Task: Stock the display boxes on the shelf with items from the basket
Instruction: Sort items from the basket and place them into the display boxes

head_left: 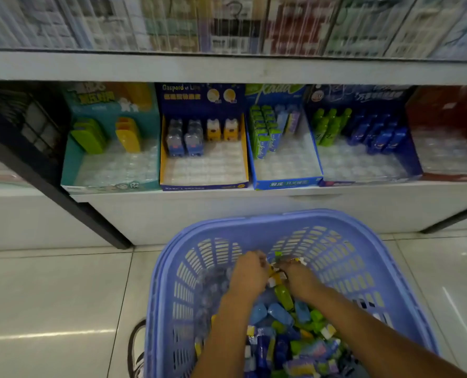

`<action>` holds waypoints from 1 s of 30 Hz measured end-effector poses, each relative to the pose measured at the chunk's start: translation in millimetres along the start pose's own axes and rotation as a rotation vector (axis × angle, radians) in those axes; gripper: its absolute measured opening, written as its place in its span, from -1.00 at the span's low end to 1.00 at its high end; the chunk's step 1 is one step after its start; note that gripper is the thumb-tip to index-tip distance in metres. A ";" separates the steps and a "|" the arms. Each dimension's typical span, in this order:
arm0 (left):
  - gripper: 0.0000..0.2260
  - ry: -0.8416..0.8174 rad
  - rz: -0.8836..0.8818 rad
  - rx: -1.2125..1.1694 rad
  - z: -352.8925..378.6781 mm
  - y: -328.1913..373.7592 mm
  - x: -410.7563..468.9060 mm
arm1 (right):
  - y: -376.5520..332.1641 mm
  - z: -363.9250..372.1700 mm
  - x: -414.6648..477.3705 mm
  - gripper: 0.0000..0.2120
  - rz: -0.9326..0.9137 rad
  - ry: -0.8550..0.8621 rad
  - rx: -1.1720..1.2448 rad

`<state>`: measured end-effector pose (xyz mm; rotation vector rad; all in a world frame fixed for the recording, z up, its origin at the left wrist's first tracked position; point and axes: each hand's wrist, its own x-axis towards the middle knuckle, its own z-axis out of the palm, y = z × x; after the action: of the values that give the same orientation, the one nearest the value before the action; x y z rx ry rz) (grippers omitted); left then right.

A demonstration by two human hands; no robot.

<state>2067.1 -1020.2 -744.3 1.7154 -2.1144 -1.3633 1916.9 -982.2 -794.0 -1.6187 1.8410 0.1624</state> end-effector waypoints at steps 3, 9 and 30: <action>-0.78 -0.130 -0.100 0.088 34.7 -17.5 7.1 | 2.3 16.0 11.2 -0.50 -0.076 -0.036 0.004; -0.68 -0.062 -0.235 -0.002 73.9 -41.1 17.0 | 11.9 32.1 21.9 -0.47 -0.160 0.027 -0.148; -0.75 -0.223 -0.233 -0.082 1.0 -31.3 16.7 | -14.9 20.9 23.2 -0.63 -0.147 0.029 -0.436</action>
<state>2083.5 -1032.4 -773.2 1.9047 -1.9777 -1.7544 1938.7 -994.3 -817.9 -2.0516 1.7826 0.5063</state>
